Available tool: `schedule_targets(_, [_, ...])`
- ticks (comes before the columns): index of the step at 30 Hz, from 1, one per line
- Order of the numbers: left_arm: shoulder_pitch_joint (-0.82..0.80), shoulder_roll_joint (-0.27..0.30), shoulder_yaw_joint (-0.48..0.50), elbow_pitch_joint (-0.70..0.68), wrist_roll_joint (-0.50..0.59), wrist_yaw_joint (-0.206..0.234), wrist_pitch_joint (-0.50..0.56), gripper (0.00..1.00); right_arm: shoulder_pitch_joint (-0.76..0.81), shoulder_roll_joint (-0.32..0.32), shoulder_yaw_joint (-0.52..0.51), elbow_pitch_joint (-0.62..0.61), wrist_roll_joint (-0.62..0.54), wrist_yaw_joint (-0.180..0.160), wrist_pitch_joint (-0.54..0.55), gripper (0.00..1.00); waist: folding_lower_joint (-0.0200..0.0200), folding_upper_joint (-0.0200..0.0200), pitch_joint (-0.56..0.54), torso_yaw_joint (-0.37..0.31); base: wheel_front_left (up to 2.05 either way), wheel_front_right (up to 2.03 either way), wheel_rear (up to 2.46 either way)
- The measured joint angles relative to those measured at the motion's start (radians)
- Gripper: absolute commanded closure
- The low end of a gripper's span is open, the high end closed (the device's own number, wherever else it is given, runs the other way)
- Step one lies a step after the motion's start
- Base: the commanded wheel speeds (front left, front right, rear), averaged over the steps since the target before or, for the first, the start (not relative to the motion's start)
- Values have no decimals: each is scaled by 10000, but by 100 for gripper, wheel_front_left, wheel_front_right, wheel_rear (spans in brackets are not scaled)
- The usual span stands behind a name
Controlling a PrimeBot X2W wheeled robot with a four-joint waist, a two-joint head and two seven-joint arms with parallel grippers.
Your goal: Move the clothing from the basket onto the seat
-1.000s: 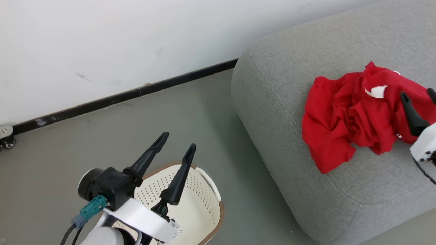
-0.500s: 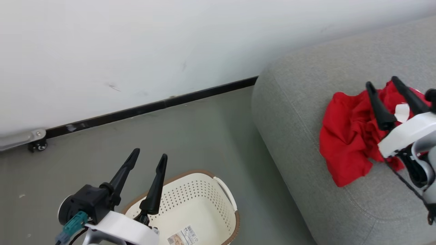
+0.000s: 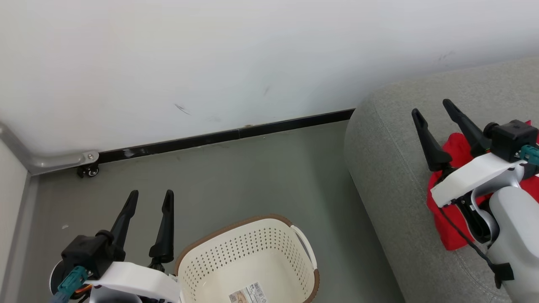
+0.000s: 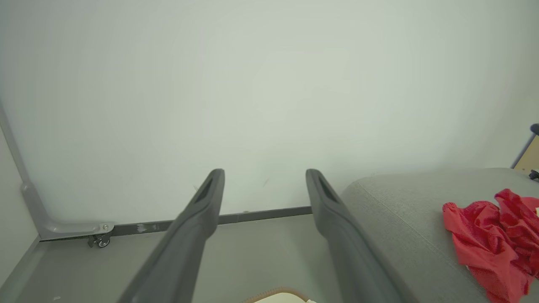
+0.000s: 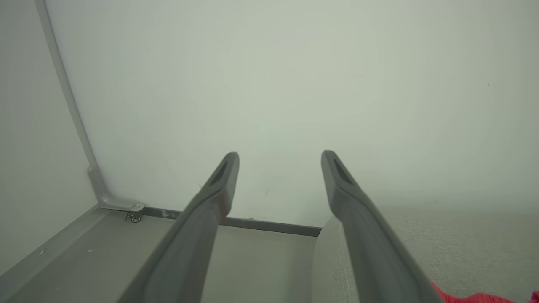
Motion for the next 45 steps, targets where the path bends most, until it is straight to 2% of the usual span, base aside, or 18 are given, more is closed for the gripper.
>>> schedule_targets(17, [447, -453, 587, 359, 251, 780, -92, 0, 1365, 1095, -796, -261, -698, 0, -305, 0, 0, -1, -242, 1040, 0, 0, 0])
schedule_targets(31, [823, -642, 648, 610, 696, 934, -98, 0, 3062, 2393, -1499, -453, -1570, 0, -337, 0, 0, 0, -452, 1675, 0, 0, 0])
schedule_targets(45, [1194, -851, 568, 711, 1367, 1154, -100, 0, 4098, 3062, -2084, -723, -2667, 0, -230, 0, 1, 0, -744, 1840, 0, 0, 0])
